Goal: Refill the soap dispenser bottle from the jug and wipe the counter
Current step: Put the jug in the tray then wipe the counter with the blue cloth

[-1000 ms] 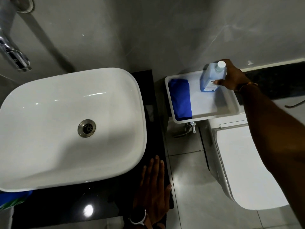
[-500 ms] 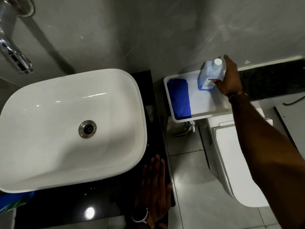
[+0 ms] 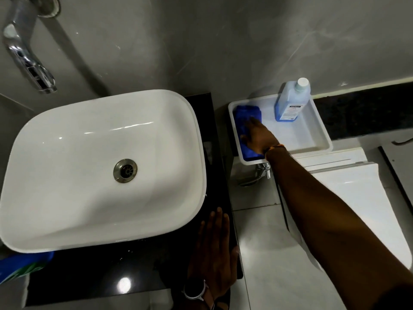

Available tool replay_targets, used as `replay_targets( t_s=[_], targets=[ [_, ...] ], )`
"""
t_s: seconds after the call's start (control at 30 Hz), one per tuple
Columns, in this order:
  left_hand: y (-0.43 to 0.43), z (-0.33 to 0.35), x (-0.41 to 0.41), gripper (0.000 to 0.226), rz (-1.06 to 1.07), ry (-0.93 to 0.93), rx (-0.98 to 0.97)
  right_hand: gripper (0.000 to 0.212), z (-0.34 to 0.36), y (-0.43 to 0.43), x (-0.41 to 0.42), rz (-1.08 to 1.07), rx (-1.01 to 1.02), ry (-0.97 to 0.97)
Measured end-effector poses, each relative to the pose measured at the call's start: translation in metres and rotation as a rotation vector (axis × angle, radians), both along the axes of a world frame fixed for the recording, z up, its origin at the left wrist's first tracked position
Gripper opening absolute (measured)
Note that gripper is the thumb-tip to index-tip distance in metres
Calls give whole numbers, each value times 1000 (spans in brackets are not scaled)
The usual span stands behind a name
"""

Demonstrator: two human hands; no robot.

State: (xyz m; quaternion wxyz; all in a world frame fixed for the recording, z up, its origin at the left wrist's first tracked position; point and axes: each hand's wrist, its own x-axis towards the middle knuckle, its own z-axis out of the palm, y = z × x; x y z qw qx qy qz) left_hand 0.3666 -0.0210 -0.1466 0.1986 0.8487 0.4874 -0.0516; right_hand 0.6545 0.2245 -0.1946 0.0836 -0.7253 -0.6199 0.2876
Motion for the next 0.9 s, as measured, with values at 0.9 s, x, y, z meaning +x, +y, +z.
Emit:
replay_targets(
  t_s=[0.9],
  targets=[
    [0, -17, -5, 72, 6, -88, 42, 49, 59, -31, -22, -486, 348, 12]
  ],
)
